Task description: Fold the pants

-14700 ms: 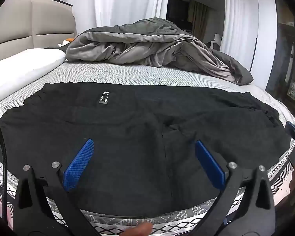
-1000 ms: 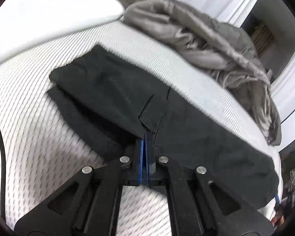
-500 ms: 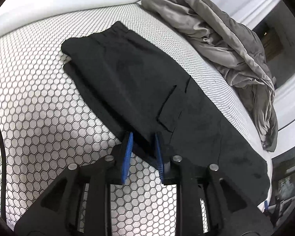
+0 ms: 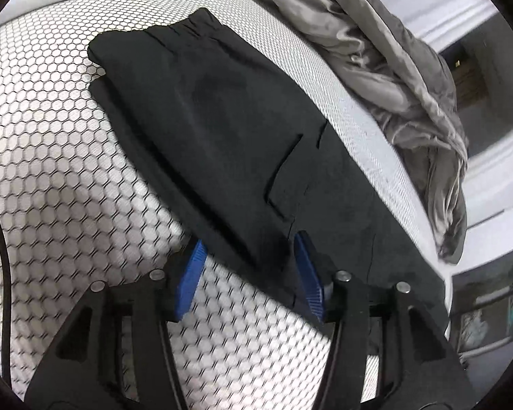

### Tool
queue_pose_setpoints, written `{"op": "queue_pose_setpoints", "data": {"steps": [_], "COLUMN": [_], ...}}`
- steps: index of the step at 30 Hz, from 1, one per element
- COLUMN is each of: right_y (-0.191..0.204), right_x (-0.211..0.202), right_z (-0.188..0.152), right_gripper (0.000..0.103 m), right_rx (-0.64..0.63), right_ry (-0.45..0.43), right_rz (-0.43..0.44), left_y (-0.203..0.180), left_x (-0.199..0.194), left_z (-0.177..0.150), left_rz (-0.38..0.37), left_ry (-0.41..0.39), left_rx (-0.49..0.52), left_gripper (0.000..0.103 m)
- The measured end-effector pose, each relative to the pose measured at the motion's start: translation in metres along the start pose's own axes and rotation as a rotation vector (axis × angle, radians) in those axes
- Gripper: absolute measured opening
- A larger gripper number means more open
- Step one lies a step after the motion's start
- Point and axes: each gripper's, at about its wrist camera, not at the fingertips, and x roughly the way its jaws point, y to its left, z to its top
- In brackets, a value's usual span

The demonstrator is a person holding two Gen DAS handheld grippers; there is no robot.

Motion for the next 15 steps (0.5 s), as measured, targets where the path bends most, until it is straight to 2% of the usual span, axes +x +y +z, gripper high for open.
{"op": "queue_pose_setpoints", "data": {"steps": [1, 3, 4, 5, 6, 7, 8, 10, 12, 15], "right_y": [0.001, 0.005, 0.006, 0.007, 0.006, 0.004, 0.000, -0.006, -0.002, 0.007], "right_x": [0.010, 0.024, 0.031, 0.036, 0.042, 0.044, 0.045, 0.039, 0.032, 0.016], "right_z": [0.002, 0.007, 0.010, 0.013, 0.016, 0.016, 0.016, 0.014, 0.011, 0.000], "right_gripper": [0.087, 0.085, 0.079, 0.073, 0.062, 0.037, 0.025, 0.009, 0.005, 0.003], "right_rx": [-0.004, -0.019, -0.020, -0.014, 0.000, 0.013, 0.036, 0.074, 0.052, -0.011], "right_ry": [0.001, -0.007, -0.018, -0.026, -0.031, -0.035, -0.043, -0.072, -0.084, -0.076], "right_rz": [-0.001, -0.005, -0.010, -0.008, 0.000, 0.007, 0.027, 0.038, 0.041, 0.019], "left_y": [-0.002, -0.003, -0.004, -0.005, -0.005, -0.005, -0.004, 0.000, 0.003, 0.010], "left_x": [0.004, 0.012, 0.013, 0.015, 0.016, 0.016, 0.015, 0.007, 0.002, -0.009], "left_z": [0.002, 0.004, 0.005, 0.006, 0.007, 0.008, 0.009, 0.009, 0.007, 0.008], "left_rz": [-0.003, 0.025, 0.039, 0.051, 0.050, 0.044, 0.034, 0.028, 0.047, 0.056], "left_ry": [-0.009, -0.026, -0.040, -0.053, -0.064, -0.072, -0.079, -0.096, -0.115, -0.122], "left_rx": [-0.003, -0.014, -0.017, -0.016, -0.021, -0.028, -0.033, -0.031, -0.022, -0.014], "left_gripper": [0.049, 0.036, 0.019, 0.010, 0.006, 0.004, 0.003, 0.002, 0.002, 0.002]}}
